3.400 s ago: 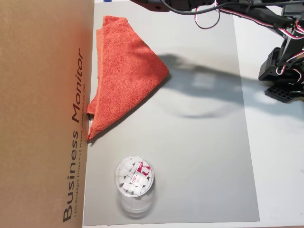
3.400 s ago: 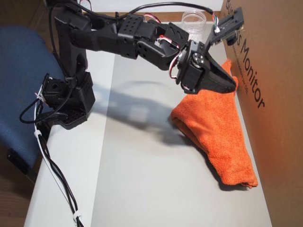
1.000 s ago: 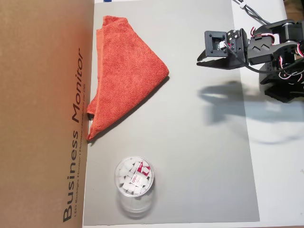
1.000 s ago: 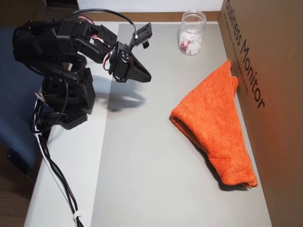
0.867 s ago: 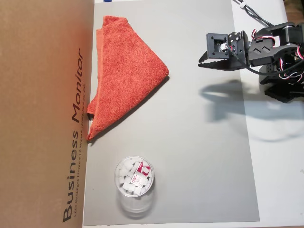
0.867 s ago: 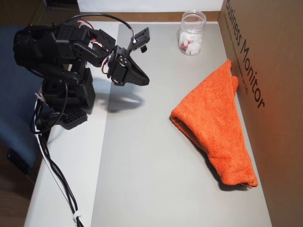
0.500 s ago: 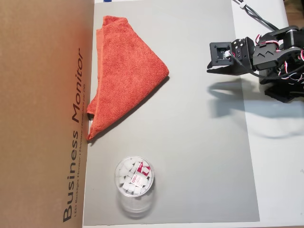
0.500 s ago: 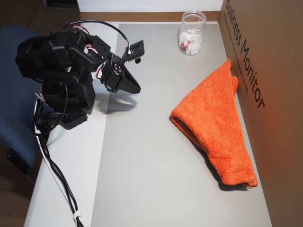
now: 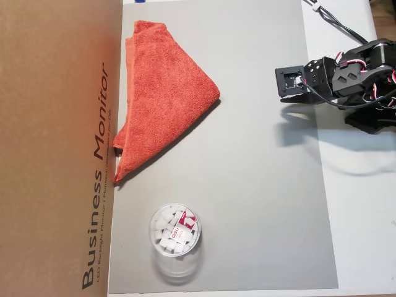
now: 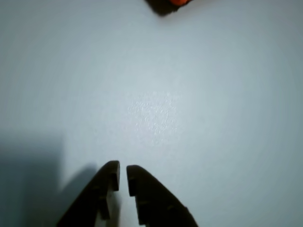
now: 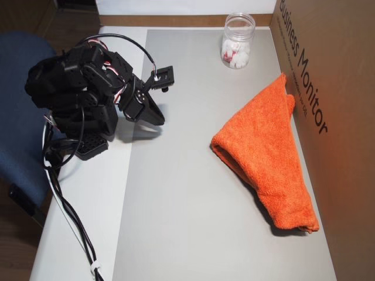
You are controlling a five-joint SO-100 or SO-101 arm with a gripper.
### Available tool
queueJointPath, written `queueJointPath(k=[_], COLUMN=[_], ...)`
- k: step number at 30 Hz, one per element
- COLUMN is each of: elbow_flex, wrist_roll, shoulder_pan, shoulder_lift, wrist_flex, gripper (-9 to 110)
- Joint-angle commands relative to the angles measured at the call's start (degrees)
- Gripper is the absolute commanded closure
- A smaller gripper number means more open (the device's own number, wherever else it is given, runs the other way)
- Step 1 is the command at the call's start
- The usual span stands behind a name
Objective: Fold the blanket.
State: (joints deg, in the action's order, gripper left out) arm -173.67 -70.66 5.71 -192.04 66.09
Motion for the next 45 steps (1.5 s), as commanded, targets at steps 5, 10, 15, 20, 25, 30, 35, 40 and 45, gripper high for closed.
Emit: queueJointPath(k=[5, 10, 15, 20, 25, 30, 35, 40, 45], elbow_flex=[-0.09, -3.69, -4.75, -5.45, -5.89, -5.89, -5.89, -5.89, -5.89], wrist_roll=[-0.35, -1.32, -11.87, -16.35, -17.67, -16.96, -16.70, -16.70, -16.70], shoulder_pan=[-0.53, -0.44, -0.53, -0.53, -1.14, -2.11, -2.11, -1.32, -1.32], shoulder_lift=[-0.62, -2.90, -2.90, -2.90, -2.90, -2.90, -2.90, -2.64, -2.64], wrist_flex=[6.42, 6.77, 6.94, 7.03, 9.58, 9.67, 9.67, 9.49, 9.49], gripper=[102, 102, 102, 102, 102, 102, 102, 102, 102])
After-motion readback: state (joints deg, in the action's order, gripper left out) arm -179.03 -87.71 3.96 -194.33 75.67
